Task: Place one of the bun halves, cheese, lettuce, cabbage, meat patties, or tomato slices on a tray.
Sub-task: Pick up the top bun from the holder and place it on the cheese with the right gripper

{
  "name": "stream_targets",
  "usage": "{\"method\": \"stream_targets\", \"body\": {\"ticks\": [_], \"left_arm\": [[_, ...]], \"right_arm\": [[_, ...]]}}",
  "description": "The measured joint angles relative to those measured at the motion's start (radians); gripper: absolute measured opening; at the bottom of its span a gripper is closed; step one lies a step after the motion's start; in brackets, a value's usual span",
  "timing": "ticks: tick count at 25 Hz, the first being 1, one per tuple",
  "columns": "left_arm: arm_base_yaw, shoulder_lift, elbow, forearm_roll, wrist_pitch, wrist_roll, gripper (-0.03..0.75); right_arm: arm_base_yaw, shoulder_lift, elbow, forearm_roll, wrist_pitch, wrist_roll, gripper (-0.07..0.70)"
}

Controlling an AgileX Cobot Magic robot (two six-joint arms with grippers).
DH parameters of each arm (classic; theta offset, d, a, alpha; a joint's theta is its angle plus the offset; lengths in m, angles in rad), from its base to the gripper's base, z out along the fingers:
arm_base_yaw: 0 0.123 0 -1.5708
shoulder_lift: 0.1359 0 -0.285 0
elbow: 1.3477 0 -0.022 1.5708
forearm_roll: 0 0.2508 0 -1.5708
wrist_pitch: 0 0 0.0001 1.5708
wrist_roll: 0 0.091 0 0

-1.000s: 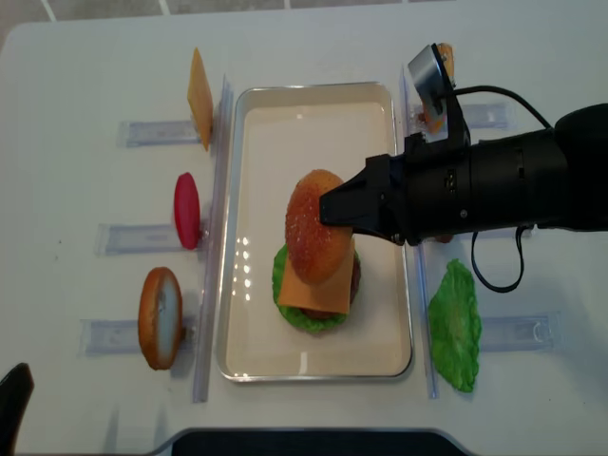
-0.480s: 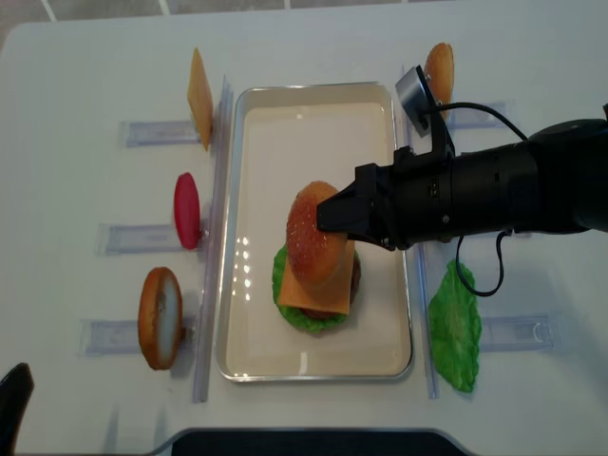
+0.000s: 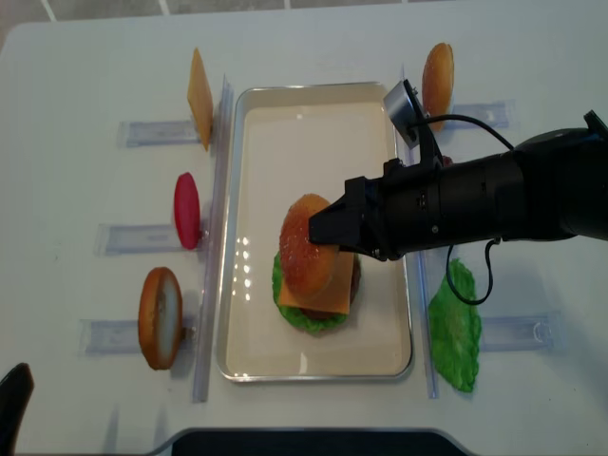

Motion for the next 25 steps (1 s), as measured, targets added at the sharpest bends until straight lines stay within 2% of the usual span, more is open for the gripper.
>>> {"method": "stream_targets", "body": {"ticks": [16, 25], "left_arm": [[0.000, 0.000, 0.000, 0.000, 0.000, 0.000, 0.517], [0.000, 0.000, 0.000, 0.000, 0.000, 0.000, 0.517]], "right_arm": [[0.006, 0.002, 0.000, 0.004, -0.024, -0.009, 0.219], [0.021, 0.004, 0.000, 0.008, -0.067, -0.020, 0.219]]}}
